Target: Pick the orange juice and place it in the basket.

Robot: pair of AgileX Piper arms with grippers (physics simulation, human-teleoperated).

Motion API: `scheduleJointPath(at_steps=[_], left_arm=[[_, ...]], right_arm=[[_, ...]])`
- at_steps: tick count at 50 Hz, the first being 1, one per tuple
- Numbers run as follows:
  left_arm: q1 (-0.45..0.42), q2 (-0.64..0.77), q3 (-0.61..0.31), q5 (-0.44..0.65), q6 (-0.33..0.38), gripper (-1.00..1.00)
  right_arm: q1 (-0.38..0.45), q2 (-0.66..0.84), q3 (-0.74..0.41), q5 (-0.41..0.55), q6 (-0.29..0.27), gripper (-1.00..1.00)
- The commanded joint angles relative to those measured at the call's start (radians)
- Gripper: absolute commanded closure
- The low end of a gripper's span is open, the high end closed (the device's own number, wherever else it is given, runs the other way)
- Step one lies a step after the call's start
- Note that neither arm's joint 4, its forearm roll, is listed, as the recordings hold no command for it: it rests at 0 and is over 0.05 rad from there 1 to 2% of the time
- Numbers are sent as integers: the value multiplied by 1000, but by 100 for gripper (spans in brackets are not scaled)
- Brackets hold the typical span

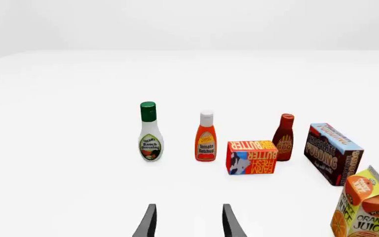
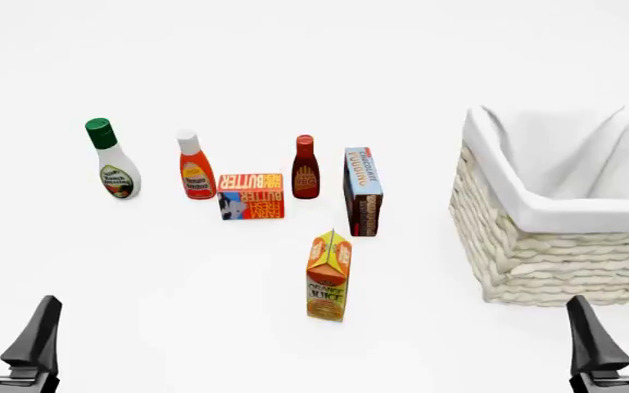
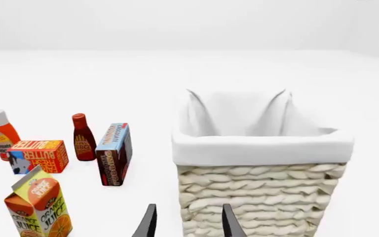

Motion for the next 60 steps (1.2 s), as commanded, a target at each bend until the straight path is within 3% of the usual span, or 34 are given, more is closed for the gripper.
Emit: scheduleJointPath(at_steps=[1,15,30,38,46,60], left_arm=[[0,4,-3,0,0,-100],[0,8,-2,-4,0,-100],[0,20,-1,-17,0,-100],[0,17,-2,-14,0,-100],[-1,17,-2,-14,0,-100],[-1,10,-2,-6,0,-100]], right_arm=[[9,7,-7,3,1,-100],[43,109,0,-67,-15,-100],[134,258,-5,-169,54,-100],[177,368,-18,-244,57,-100],[234,424,-65,-245,84,-100],[317,572,-167,-255,65,-100]])
